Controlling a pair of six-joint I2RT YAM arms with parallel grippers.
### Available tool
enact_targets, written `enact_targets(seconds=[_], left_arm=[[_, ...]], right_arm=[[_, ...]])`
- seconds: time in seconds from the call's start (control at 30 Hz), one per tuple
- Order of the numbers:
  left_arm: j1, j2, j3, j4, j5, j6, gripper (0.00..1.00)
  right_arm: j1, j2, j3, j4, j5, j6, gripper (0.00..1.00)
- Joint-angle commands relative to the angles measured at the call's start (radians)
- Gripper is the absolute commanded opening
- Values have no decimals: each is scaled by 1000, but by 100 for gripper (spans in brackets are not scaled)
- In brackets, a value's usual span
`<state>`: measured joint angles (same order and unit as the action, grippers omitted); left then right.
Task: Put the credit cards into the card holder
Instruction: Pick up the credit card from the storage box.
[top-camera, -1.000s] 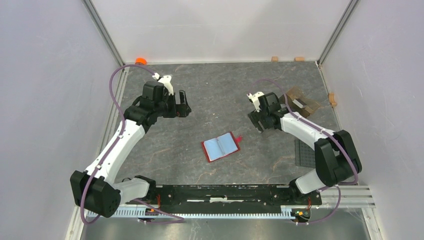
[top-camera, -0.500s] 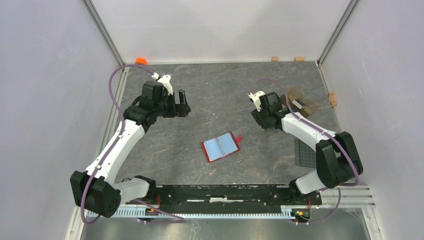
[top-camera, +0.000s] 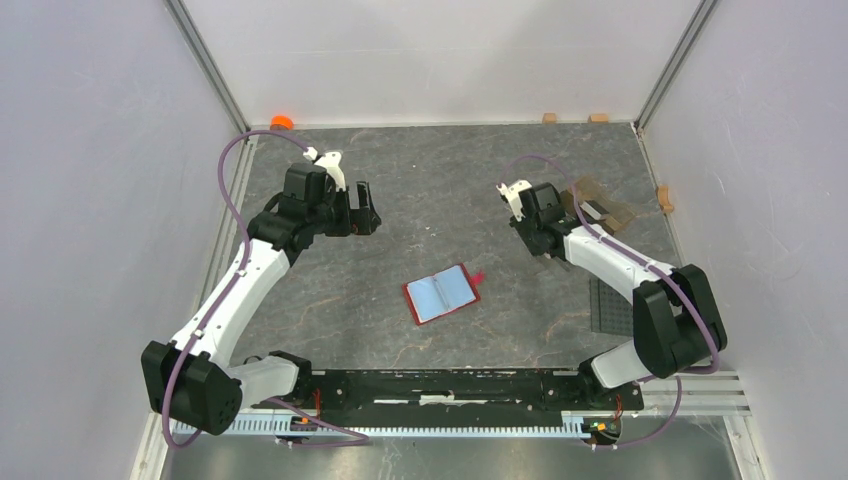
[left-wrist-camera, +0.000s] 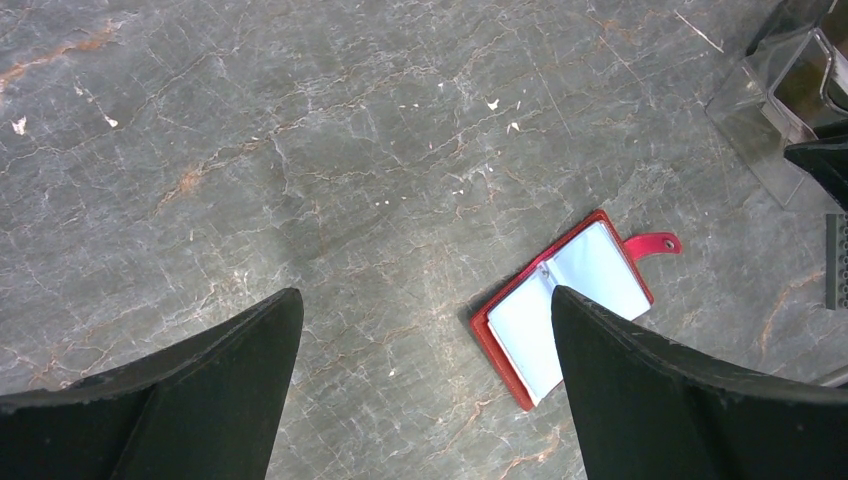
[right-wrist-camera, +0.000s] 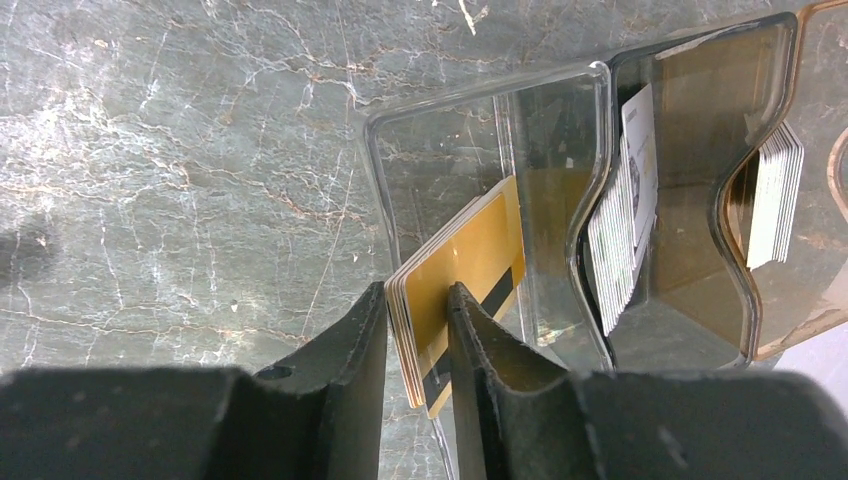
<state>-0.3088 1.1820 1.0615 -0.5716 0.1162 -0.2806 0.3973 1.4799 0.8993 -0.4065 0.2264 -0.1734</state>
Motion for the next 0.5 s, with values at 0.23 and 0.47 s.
enact_targets(seconds=[0.23,0.47], left_arm=[[7,-2,-1,34,26,43,100],[7,-2,-1,33,30,43,100]], right_arm=[[7,-37,39,-47,-43,28,22],[7,-50,50,-68,-67,34,22]])
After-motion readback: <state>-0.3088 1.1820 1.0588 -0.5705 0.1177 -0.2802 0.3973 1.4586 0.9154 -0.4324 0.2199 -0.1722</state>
